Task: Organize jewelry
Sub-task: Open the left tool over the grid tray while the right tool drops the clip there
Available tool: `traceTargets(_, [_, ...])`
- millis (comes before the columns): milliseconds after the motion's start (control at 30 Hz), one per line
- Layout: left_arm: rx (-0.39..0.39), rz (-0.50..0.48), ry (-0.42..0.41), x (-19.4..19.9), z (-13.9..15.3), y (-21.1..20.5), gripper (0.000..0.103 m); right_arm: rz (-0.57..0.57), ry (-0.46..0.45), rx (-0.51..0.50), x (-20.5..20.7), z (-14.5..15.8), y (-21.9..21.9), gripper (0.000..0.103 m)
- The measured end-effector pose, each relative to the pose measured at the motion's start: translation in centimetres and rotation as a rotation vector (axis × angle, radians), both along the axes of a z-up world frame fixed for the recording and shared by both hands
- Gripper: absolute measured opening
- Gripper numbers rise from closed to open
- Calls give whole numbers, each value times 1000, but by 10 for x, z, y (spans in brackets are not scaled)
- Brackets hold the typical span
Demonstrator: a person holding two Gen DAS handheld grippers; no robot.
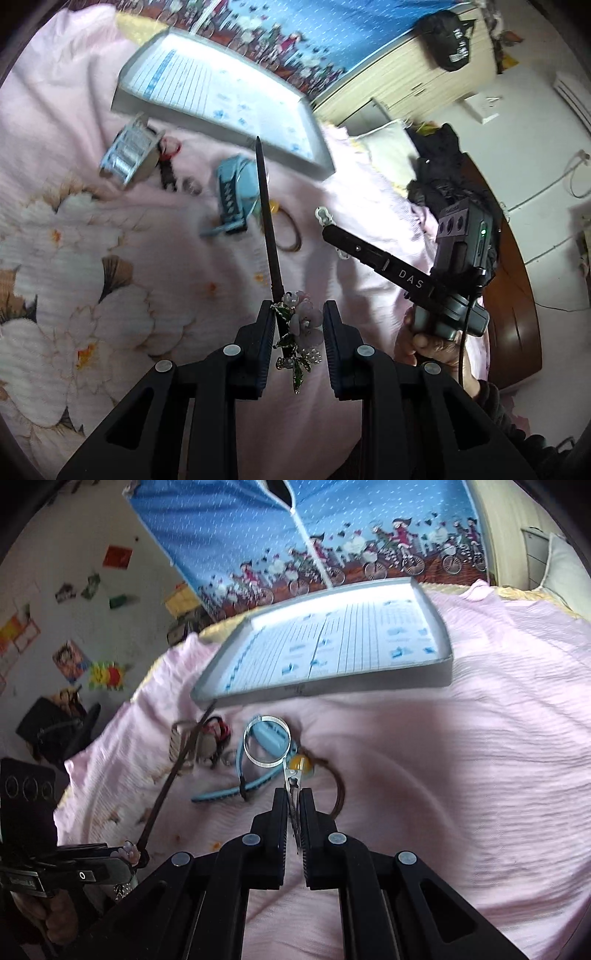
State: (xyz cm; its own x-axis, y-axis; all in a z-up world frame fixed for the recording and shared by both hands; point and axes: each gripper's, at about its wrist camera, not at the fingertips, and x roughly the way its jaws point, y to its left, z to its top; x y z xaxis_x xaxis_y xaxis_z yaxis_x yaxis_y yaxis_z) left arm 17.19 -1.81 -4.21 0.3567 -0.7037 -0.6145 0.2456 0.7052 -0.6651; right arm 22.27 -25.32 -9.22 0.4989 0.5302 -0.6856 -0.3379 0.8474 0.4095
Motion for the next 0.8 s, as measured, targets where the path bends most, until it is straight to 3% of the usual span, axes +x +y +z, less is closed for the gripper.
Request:
traceTargets(133, [47, 30, -130, -5, 13, -1, 22, -23, -57, 40, -2, 9, -4, 7])
traceTargets(233, [154, 68, -282, -6, 28, -7, 22, -38, -105, 65, -3, 16, -1, 7])
traceTargets(367, [251, 103, -393, 6, 34, -16, 22, -55, -178, 51, 8, 25, 10, 7])
traceTargets(433, [258, 132, -420, 24, 32, -24, 22, -61, -191, 33, 19, 27, 15, 7])
traceTargets(600, [272, 229, -503, 78, 37, -22, 22, -113, -186, 119, 65, 19, 19, 7])
traceTargets(800, [249, 291, -443, 155, -8, -15, 22, -113, -162, 102, 119, -1, 30, 7])
